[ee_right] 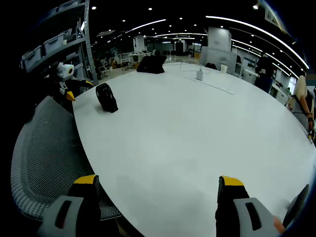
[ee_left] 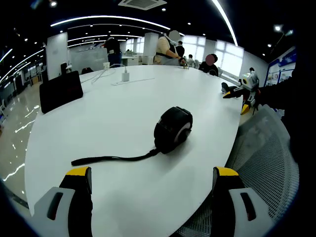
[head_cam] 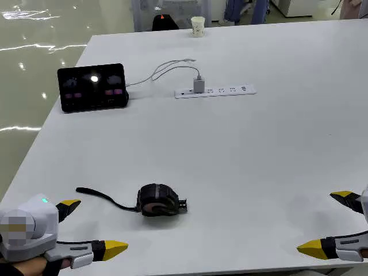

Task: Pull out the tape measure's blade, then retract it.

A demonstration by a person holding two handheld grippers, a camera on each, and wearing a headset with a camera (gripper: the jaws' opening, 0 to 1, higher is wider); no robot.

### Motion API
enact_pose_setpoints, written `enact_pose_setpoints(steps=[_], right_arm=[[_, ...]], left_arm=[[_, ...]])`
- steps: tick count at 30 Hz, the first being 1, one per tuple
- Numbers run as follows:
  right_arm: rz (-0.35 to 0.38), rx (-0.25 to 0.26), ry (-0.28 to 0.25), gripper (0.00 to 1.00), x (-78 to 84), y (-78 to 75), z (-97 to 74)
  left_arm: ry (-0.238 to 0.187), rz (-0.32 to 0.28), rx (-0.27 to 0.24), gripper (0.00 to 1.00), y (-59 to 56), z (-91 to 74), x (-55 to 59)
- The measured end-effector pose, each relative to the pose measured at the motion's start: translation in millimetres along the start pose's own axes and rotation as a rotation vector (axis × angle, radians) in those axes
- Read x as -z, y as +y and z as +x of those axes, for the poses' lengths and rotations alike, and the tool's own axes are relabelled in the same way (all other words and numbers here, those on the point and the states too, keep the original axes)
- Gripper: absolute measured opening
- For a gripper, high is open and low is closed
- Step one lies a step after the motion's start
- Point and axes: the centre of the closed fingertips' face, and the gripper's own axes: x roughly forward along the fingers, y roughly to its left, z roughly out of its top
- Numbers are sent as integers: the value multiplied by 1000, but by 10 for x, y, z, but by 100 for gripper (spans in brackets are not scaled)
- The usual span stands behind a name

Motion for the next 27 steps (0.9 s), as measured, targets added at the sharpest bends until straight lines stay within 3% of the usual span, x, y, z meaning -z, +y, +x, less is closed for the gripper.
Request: enact_pose_setpoints(steps=[16, 18, 27], right_arm=[[2, 1, -1, 99, -8, 0, 6], [2, -2, 0, 99, -7, 5, 13], [-6, -7, -5, 99, -38, 15, 33]], left_arm=[[11, -4, -8, 99, 48, 10, 15], [37, -35, -5, 99, 44, 8, 58], [22, -29, 1, 99, 43, 14, 18]])
